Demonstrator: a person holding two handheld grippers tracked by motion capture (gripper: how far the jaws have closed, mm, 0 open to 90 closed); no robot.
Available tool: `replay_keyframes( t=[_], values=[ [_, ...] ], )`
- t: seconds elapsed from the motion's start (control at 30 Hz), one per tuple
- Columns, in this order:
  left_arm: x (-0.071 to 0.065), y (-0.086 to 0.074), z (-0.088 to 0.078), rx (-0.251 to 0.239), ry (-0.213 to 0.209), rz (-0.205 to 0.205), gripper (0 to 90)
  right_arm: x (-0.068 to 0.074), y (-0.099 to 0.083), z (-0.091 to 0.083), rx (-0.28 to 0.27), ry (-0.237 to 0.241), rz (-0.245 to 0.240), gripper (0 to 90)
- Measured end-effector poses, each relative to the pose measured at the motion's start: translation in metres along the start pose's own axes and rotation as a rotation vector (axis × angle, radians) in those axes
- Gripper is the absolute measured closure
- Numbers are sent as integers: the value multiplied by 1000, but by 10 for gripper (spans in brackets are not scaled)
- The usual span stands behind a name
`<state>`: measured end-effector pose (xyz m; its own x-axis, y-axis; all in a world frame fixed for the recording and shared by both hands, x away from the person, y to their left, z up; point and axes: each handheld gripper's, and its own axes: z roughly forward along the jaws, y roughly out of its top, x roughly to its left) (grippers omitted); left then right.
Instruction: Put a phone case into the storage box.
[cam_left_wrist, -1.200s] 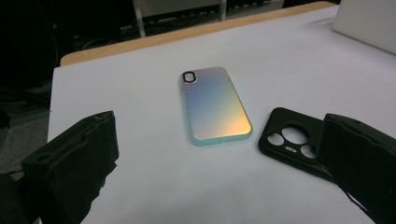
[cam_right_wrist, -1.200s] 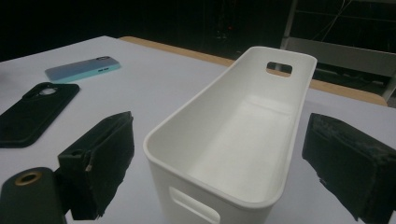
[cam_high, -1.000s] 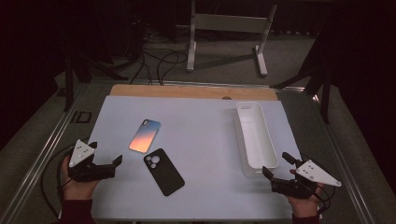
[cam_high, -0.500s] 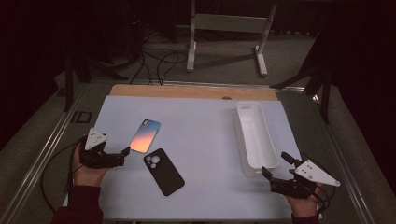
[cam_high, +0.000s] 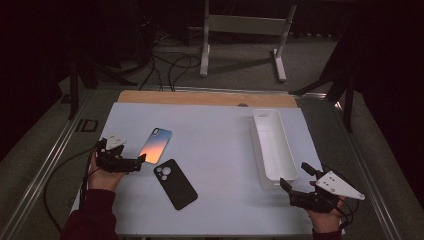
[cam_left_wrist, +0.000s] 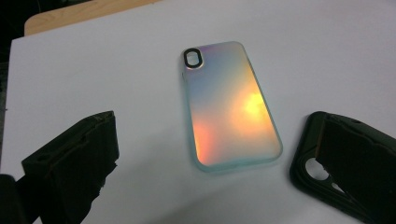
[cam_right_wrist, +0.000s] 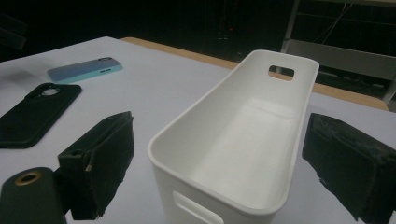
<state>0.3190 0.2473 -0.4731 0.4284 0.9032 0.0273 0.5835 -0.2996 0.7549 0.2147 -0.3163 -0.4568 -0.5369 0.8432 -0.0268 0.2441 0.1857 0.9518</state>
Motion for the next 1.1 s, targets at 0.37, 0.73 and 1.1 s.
replay_keyframes(
  t=[0.37,0.73,1.1],
  values=[
    [2,7,14,35,14,4,0,0,0,1,0,-1,2,88],
    [5,15,25,69,29,17,0,0,-1,1,1,-2,4,88],
    [3,23,42,119,21,22,0,-1,-1,1,0,-1,3,88]
  ],
)
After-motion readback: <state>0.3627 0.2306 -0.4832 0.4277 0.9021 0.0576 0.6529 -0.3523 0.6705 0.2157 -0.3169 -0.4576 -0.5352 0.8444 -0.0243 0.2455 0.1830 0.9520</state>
